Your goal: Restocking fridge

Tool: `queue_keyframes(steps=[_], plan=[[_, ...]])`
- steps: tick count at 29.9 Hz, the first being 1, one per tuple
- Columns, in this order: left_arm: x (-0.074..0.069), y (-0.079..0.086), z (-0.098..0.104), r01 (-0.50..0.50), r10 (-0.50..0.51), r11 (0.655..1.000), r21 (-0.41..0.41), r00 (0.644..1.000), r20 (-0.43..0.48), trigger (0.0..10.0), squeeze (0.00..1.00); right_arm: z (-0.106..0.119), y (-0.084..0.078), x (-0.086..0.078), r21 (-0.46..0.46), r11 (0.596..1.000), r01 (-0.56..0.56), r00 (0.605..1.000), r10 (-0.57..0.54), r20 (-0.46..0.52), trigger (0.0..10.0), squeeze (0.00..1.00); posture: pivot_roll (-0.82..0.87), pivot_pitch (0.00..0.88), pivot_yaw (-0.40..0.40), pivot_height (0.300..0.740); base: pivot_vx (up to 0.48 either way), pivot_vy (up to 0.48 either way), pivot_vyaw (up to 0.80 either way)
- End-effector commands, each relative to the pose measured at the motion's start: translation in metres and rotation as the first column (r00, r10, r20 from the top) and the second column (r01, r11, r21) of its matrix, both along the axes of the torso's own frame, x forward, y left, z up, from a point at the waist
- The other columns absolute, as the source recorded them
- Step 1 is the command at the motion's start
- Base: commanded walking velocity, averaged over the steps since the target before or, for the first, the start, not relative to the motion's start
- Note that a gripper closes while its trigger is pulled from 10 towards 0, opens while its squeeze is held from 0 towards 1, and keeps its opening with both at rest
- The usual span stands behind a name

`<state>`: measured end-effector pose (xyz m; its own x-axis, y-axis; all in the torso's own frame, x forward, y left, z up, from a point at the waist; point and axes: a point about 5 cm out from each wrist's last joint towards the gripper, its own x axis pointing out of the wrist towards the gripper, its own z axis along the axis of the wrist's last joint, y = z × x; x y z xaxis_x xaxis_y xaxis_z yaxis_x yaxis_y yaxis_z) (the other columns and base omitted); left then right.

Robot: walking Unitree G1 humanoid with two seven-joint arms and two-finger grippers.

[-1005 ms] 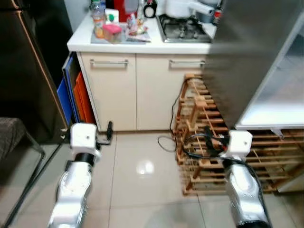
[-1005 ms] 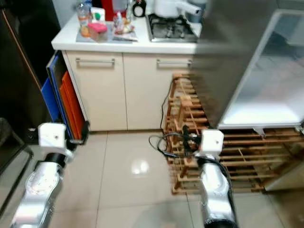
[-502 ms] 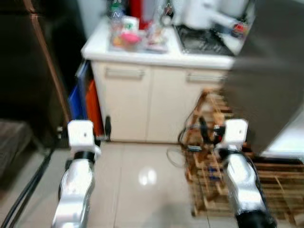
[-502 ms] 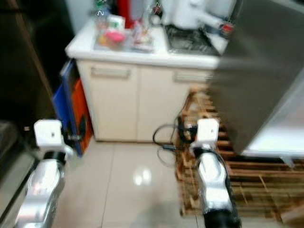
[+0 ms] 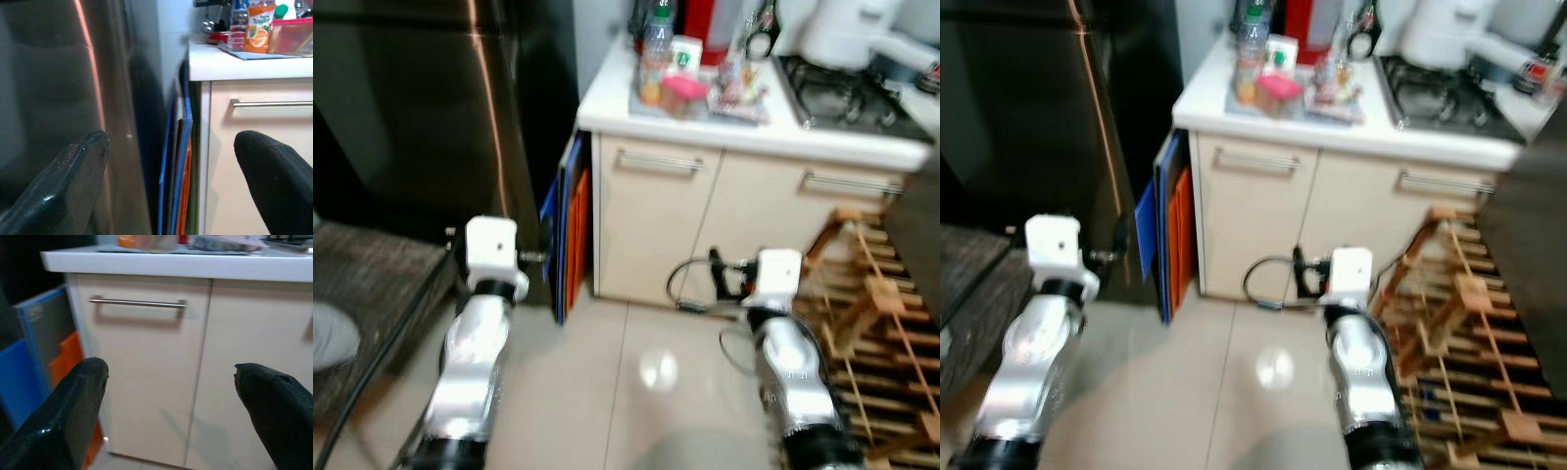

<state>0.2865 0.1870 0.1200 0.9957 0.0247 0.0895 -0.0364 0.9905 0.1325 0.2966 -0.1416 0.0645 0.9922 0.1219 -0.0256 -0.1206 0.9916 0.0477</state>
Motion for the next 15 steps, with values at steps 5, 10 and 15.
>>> queue_keyframes(steps=[5, 10, 15], plan=[[0.004, -0.017, -0.007, 0.059, -0.060, 0.998, -0.014, 0.997, -0.048, 10.0, 0.00, 0.000, -0.021, 0.000, -0.049, 0.996, 0.078, 0.997, -0.077, 0.011, 10.0, 0.00, 0.00, 0.000, -0.010, 0.740, 0.377, 0.000, -0.16], [0.005, -0.016, -0.016, 0.027, -0.027, 1.000, -0.003, 0.995, -0.093, 10.0, 0.00, 0.002, -0.023, 0.002, -0.071, 0.993, 0.089, 0.996, -0.088, 0.020, 10.0, 0.00, 0.00, 0.000, -0.014, 0.740, 0.000, 0.000, 0.00], [0.004, -0.016, -0.016, 0.030, -0.030, 1.000, -0.008, 0.995, -0.093, 10.0, 0.00, 0.001, -0.023, 0.002, -0.081, 0.992, 0.093, 0.996, -0.092, 0.016, 10.0, 0.00, 0.00, 0.000, -0.012, 0.740, 0.000, 0.000, 0.00]])
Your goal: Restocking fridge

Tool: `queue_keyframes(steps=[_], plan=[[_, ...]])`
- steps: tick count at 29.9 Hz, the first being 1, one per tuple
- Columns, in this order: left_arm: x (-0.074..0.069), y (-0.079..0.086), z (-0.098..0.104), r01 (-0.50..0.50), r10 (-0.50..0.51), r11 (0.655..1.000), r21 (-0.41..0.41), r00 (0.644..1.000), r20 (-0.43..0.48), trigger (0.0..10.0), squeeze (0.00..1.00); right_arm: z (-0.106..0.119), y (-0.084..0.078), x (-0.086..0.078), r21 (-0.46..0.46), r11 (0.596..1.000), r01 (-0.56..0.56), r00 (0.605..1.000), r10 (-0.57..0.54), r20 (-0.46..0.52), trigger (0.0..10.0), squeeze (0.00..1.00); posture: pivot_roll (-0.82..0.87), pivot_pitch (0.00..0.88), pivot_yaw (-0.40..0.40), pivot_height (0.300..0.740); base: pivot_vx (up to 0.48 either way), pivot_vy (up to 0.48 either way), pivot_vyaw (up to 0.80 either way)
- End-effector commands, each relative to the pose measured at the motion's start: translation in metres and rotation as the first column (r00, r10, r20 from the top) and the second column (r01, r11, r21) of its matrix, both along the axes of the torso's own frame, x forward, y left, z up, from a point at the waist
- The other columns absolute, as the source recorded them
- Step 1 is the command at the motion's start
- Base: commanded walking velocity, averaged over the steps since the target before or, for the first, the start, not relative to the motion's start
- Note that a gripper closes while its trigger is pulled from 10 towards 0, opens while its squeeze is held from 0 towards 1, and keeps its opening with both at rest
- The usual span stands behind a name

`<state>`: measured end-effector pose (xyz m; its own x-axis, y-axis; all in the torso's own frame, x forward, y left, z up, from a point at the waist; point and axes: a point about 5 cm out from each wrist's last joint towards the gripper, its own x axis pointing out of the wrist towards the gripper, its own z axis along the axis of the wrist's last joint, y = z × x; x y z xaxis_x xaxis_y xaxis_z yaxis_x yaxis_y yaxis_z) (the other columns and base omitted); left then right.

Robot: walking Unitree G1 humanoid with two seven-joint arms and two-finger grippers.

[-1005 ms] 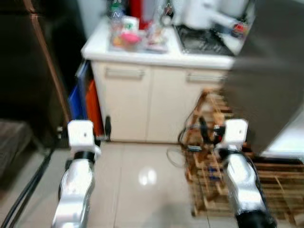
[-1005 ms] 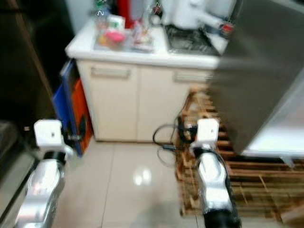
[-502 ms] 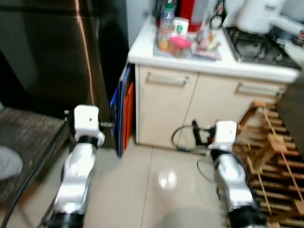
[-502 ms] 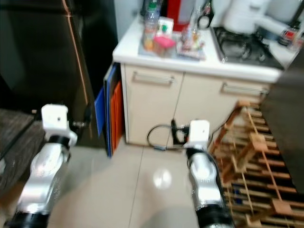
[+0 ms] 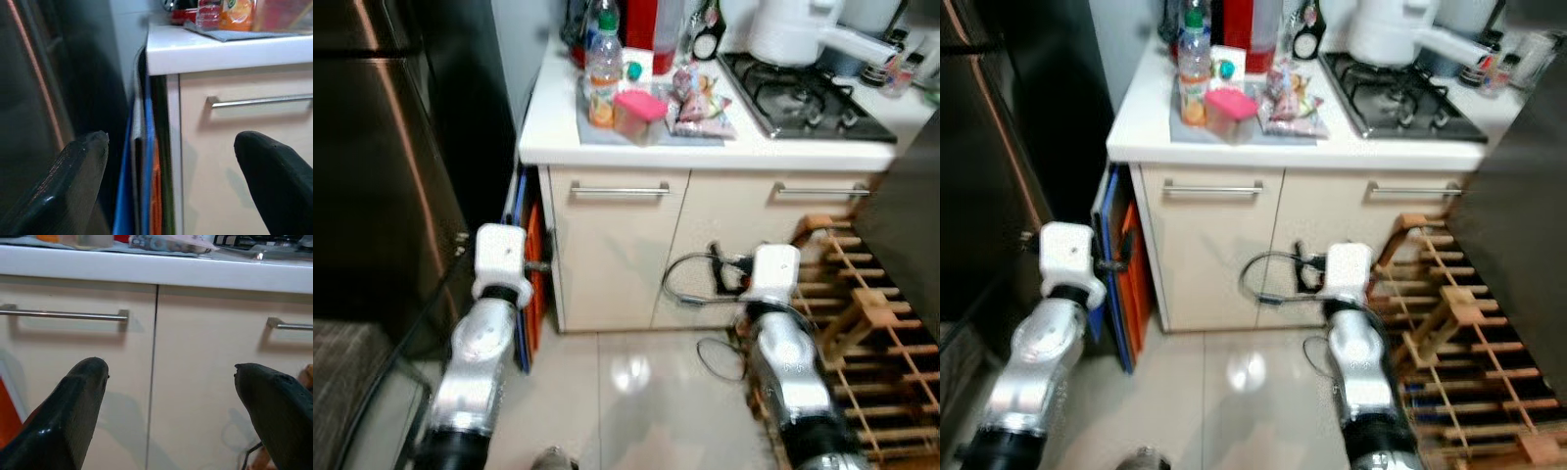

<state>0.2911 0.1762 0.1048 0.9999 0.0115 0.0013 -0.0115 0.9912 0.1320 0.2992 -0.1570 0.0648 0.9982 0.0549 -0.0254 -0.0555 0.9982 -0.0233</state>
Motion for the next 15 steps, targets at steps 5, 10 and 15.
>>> queue_keyframes(steps=[5, 10, 15], plan=[[-0.0002, -0.0050, -0.0009, 0.016, -0.016, 1.000, -0.004, 1.000, -0.005, 10.0, 0.00, 0.0011, -0.0075, -0.0008, -0.011, 1.000, 0.027, 1.000, -0.027, 0.007, 10.0, 0.00, 0.00, 0.000, -0.012, 0.740, 0.000, 0.000, 0.00], [-0.0002, -0.0050, -0.0009, 0.016, -0.016, 1.000, -0.004, 1.000, -0.005, 10.0, 0.00, 0.0011, -0.0075, -0.0008, -0.011, 1.000, 0.027, 1.000, -0.027, 0.007, 10.0, 0.00, 0.00, 0.000, -0.012, 0.740, 0.000, 0.000, 0.00], [-0.0002, -0.0050, -0.0009, 0.016, -0.016, 1.000, -0.004, 1.000, -0.005, 10.0, 0.00, 0.0011, -0.0075, -0.0008, -0.011, 1.000, 0.027, 1.000, -0.027, 0.007, 10.0, 0.00, 0.00, 0.000, -0.012, 0.740, 0.000, 0.000, 0.00]])
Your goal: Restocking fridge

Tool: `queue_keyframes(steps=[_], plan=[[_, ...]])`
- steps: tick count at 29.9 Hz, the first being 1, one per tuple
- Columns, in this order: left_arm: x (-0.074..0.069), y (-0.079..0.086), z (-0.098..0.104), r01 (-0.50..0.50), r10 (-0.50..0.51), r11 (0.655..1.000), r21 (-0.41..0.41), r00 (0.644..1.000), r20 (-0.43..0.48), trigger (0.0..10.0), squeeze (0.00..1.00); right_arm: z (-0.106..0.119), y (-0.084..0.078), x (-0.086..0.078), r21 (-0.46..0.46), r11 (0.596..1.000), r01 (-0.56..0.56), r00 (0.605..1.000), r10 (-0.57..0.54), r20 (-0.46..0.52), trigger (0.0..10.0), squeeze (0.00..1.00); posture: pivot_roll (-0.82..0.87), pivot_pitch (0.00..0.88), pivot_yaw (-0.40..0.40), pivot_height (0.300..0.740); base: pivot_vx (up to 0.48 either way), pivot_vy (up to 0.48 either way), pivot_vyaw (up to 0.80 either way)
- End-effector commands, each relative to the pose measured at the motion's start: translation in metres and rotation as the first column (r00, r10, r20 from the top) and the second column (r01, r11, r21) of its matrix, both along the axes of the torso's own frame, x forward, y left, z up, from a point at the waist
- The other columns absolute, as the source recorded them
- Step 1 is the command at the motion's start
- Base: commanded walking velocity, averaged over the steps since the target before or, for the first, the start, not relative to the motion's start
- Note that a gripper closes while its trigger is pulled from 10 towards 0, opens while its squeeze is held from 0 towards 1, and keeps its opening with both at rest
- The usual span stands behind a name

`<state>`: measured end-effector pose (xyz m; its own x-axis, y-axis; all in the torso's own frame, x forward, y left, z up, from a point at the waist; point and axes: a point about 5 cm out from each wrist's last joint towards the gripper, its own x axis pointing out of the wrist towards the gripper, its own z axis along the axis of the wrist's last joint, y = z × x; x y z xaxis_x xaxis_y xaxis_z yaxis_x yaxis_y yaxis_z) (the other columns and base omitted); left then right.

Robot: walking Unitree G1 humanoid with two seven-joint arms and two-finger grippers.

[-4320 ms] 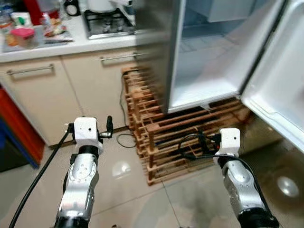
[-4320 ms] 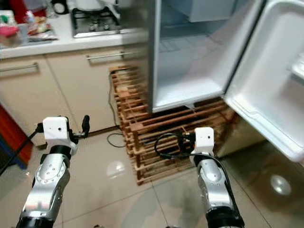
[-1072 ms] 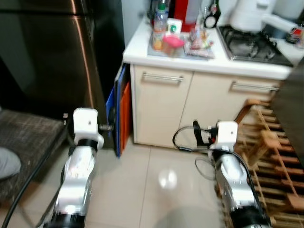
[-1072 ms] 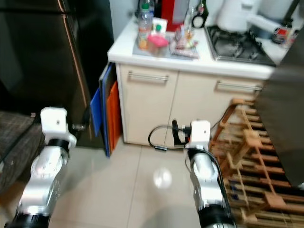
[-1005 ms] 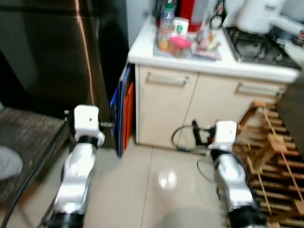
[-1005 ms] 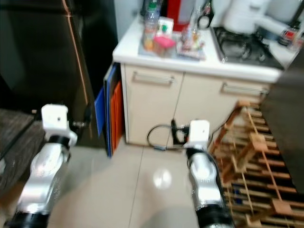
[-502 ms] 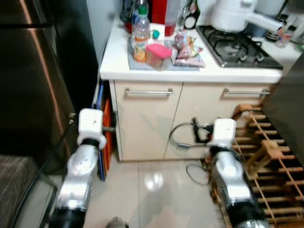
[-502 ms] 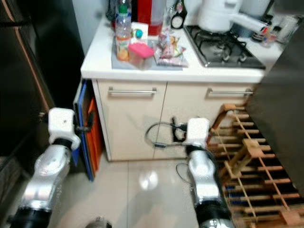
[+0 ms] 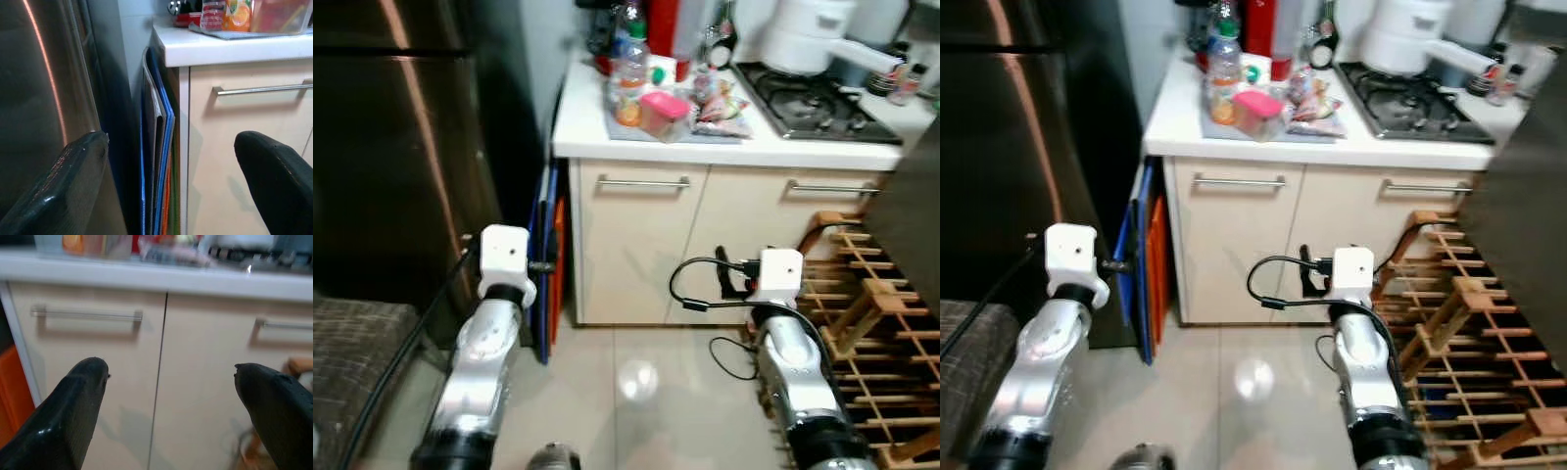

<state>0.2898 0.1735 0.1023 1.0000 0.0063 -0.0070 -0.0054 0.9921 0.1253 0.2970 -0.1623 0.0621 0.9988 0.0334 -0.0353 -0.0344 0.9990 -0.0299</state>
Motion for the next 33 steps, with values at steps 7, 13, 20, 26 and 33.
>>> queue_keyframes(steps=[7, 13, 20, 26, 33], plan=[[0.0010, -0.0024, 0.0016, 0.011, -0.011, 1.000, 0.003, 1.000, 0.003, 10.0, 0.00, 0.0038, -0.0022, 0.0014, -0.004, 1.000, 0.006, 1.000, -0.006, 0.016, 10.0, 0.00, 0.00, 0.000, -0.012, 0.740, 0.000, 0.000, 0.00], [0.0010, -0.0024, 0.0016, 0.011, -0.011, 1.000, 0.003, 1.000, 0.003, 10.0, 0.00, 0.0038, -0.0022, 0.0014, -0.004, 1.000, 0.006, 1.000, -0.006, 0.016, 10.0, 0.00, 0.00, 0.000, -0.012, 0.740, 0.000, 0.000, 0.00], [0.0010, -0.0024, 0.0016, 0.011, -0.011, 1.000, 0.003, 1.000, 0.003, 10.0, 0.00, 0.0038, -0.0022, 0.0014, -0.004, 1.000, 0.006, 1.000, -0.006, 0.016, 10.0, 0.00, 0.00, 0.000, -0.012, 0.740, 0.000, 0.000, 0.00], [0.0010, -0.0024, 0.0016, 0.011, -0.011, 1.000, 0.003, 1.000, 0.003, 10.0, 0.00, 0.0038, -0.0022, 0.0014, -0.004, 1.000, 0.006, 1.000, -0.006, 0.016, 10.0, 0.00, 0.00, 0.000, -0.012, 0.740, 0.000, 0.000, 0.00], [0.0010, -0.0024, 0.0016, 0.011, -0.011, 1.000, 0.003, 1.000, 0.003, 10.0, 0.00, 0.0038, -0.0022, 0.0014, -0.004, 1.000, 0.006, 1.000, -0.006, 0.016, 10.0, 0.00, 0.00, 0.000, -0.012, 0.740, 0.000, 0.000, 0.00]])
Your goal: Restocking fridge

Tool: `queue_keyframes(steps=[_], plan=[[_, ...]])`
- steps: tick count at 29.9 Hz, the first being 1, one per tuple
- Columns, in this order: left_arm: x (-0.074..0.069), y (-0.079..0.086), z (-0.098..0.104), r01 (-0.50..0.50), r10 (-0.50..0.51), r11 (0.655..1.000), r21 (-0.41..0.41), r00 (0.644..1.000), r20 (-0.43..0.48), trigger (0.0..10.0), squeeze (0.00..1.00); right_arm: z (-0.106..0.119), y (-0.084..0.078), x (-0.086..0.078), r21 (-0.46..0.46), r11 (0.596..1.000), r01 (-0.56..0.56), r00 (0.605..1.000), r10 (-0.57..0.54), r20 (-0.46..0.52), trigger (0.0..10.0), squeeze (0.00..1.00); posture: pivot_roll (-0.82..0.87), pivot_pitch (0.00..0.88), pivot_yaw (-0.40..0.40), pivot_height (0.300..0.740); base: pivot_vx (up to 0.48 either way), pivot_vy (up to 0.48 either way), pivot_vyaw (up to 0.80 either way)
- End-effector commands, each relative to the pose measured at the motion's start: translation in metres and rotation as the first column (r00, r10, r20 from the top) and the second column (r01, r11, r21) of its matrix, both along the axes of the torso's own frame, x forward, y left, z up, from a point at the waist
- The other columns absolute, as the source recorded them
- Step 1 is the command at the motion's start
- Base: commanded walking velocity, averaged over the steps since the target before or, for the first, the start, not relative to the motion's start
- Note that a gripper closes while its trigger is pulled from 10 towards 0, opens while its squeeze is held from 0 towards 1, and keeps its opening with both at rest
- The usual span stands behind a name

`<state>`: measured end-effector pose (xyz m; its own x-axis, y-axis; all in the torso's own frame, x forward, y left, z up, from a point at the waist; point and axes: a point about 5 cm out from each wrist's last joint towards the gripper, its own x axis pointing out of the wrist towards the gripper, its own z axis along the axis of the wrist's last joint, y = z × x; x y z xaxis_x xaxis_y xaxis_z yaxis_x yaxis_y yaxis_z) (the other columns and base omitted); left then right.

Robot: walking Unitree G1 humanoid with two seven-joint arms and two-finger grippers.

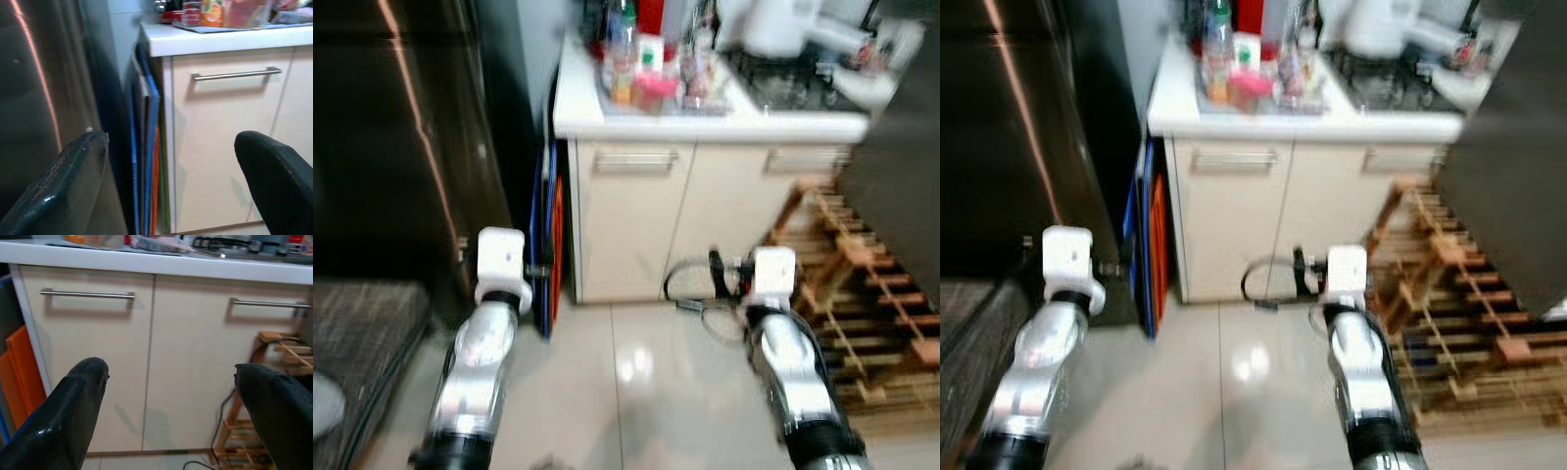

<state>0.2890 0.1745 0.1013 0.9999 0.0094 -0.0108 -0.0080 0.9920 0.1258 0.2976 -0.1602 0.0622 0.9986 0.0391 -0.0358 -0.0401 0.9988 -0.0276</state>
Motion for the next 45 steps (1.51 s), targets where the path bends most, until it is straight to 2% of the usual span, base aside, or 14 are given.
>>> queue_keyframes(steps=[1, 9, 13, 19, 26, 30, 45], plan=[[0.002, -0.003, 0.003, 0.014, -0.014, 1.000, 0.002, 1.000, 0.007, 10.0, 0.00, 0.004, -0.004, 0.001, -0.006, 1.000, 0.011, 1.000, -0.011, 0.017, 10.0, 0.00, 0.00, 0.000, -0.012, 0.740, 0.000, 0.000, 0.00], [0.002, -0.003, 0.002, 0.017, -0.017, 1.000, -0.002, 1.000, 0.007, 10.0, 0.00, 0.002, -0.004, 0.001, -0.023, 1.000, 0.010, 1.000, -0.010, 0.006, 10.0, 0.00, 0.00, 0.000, 0.000, 0.740, 0.000, 0.000, 0.00], [-0.001, -0.010, -0.003, -0.035, 0.035, 0.997, -0.068, 0.999, 0.004, 10.0, 0.00, 0.011, 0.007, 0.011, 0.027, 0.998, -0.053, 0.998, 0.052, 0.023, 10.0, 0.00, 0.00, 0.000, -0.018, 0.740, 0.000, 0.000, 0.00], [-0.001, -0.011, -0.002, -0.030, 0.031, 0.998, -0.061, 0.999, 0.014, 10.0, 0.00, 0.012, 0.008, 0.012, 0.031, 0.998, -0.060, 0.998, 0.059, 0.024, 10.0, 0.00, 0.00, 0.000, -0.019, 0.740, 0.000, 0.000, 0.00], [-0.001, -0.011, 0.003, -0.025, 0.027, 0.998, -0.057, 0.999, 0.044, 10.0, 0.00, 0.012, 0.007, 0.012, 0.031, 0.998, -0.061, 0.998, 0.061, 0.026, 10.0, 0.00, 0.00, 0.000, -0.019, 0.740, 0.479, 0.000, 0.00], [0.000, -0.012, 0.007, -0.020, 0.024, 0.998, -0.067, 0.997, 0.068, 10.0, 0.00, 0.020, 0.007, 0.013, 0.024, 0.998, -0.062, 0.995, 0.060, 0.075, 10.0, 0.00, 0.00, 0.000, -0.018, 0.740, 0.480, 0.000, 0.00], [0.002, -0.017, 0.013, 0.016, -0.010, 0.998, -0.061, 0.995, 0.103, 10.0, 0.00, 0.021, 0.008, 0.017, 0.026, 0.998, -0.061, 0.995, 0.059, 0.074, 10.0, 0.00, 0.00, 0.000, -0.016, 0.740, 0.480, 0.000, 0.00]])
